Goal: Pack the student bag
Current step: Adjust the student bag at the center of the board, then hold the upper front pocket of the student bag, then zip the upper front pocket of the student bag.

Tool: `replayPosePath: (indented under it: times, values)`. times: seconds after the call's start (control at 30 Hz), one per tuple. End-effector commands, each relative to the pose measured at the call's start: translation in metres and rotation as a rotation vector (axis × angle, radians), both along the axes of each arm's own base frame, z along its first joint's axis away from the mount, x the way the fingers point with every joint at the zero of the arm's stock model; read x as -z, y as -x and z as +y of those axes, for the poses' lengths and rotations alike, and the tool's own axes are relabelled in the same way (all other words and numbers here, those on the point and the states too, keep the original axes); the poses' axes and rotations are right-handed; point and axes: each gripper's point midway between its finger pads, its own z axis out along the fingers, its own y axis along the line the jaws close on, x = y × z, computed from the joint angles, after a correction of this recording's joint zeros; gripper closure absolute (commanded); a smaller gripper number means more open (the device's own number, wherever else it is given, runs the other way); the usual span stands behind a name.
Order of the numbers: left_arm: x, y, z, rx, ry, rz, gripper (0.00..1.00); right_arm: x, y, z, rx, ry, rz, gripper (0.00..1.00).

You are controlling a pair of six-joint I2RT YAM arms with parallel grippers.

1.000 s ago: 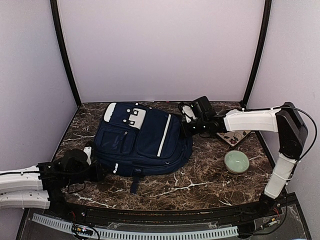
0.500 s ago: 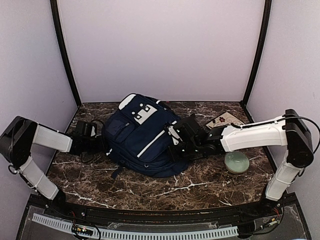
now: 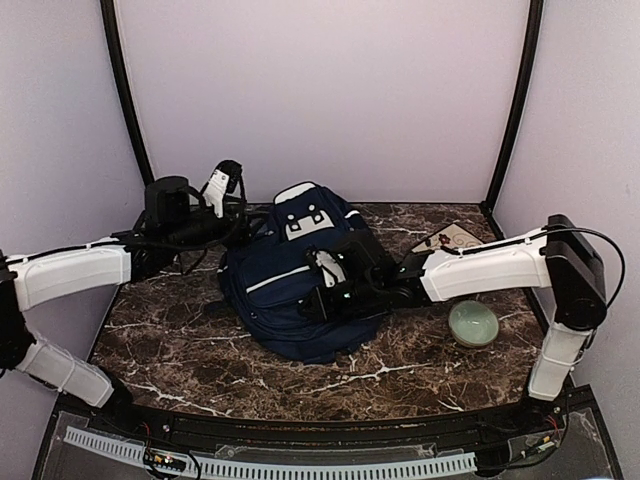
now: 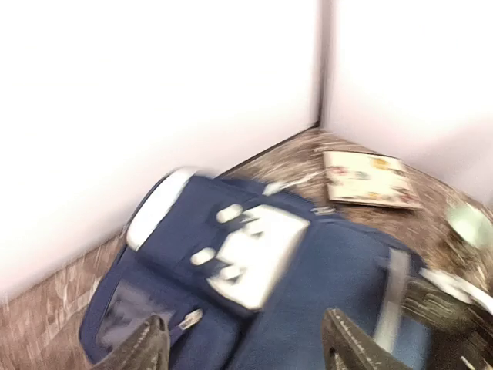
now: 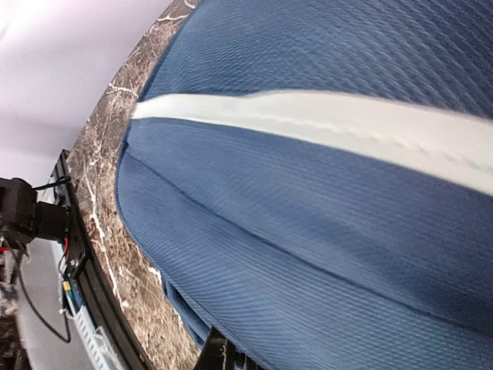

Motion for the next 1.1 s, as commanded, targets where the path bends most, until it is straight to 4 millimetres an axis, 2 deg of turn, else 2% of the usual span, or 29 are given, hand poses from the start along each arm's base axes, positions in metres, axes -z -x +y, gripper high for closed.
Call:
replayPosePath:
  times: [0.0, 0.03, 0.07, 0.13, 0.27, 0.3, 0.4, 0.53, 0.57, 0.6, 0.67, 0.7, 0.73, 0.83, 0.9, 0.97, 1.07]
  values:
    - [0.022, 0.094, -0.043, 0.404, -0.232, -0.11, 0.35, -0.008, -0.018, -0.03, 0.084, -0.098, 0.072, 1.0]
    - [0.033, 0.122, -0.057, 0.535, -0.266, -0.113, 0.36, -0.007, -0.019, -0.036, 0.095, -0.108, 0.077, 1.0]
    - [0.044, 0.141, -0.066, 0.612, -0.317, -0.128, 0.36, -0.008, -0.021, -0.041, 0.108, -0.117, 0.078, 1.0]
    - [0.064, 0.162, -0.076, 0.699, -0.408, -0.148, 0.36, -0.008, -0.022, -0.045, 0.112, -0.12, 0.084, 1.0]
    - [0.103, 0.154, -0.08, 0.689, -0.536, -0.066, 0.36, -0.009, -0.022, -0.045, 0.111, -0.122, 0.083, 1.0]
    - [0.11, 0.151, -0.081, 0.682, -0.564, -0.05, 0.32, -0.009, -0.023, -0.045, 0.113, -0.12, 0.083, 1.0]
    - [0.112, 0.137, -0.091, 0.605, -0.609, -0.116, 0.26, -0.005, -0.023, -0.047, 0.121, -0.104, 0.083, 1.0]
    - [0.12, 0.127, -0.101, 0.537, -0.66, -0.231, 0.26, -0.006, -0.024, -0.05, 0.125, -0.089, 0.08, 1.0]
    - [0.123, 0.122, -0.101, 0.504, -0.691, -0.241, 0.3, -0.007, -0.024, -0.052, 0.128, -0.082, 0.077, 1.0]
    - [0.126, 0.118, -0.101, 0.481, -0.715, -0.245, 0.38, -0.009, -0.025, -0.054, 0.134, -0.073, 0.069, 1.0]
    - [0.131, 0.11, -0.1, 0.44, -0.757, -0.233, 0.76, -0.013, -0.027, -0.061, 0.151, -0.041, 0.045, 1.0]
    - [0.133, 0.107, -0.099, 0.421, -0.771, -0.23, 0.91, -0.013, -0.029, -0.067, 0.164, -0.01, 0.031, 1.0]
    - [0.134, 0.104, -0.097, 0.406, -0.786, -0.228, 0.99, -0.013, -0.031, -0.074, 0.179, 0.032, 0.015, 1.0]
    - [0.141, 0.112, -0.09, 0.442, -0.82, -0.19, 1.0, -0.01, -0.041, -0.107, 0.235, 0.214, -0.06, 1.0]
    - [0.14, 0.123, -0.087, 0.487, -0.816, -0.162, 1.0, -0.003, -0.054, -0.146, 0.305, 0.4, -0.122, 1.0]
    - [0.139, 0.132, -0.081, 0.506, -0.804, -0.164, 1.0, -0.023, -0.069, -0.184, 0.383, 0.54, -0.211, 1.0]
    - [0.139, 0.137, -0.074, 0.504, -0.799, -0.176, 1.0, -0.035, -0.087, -0.217, 0.412, 0.643, -0.281, 1.0]
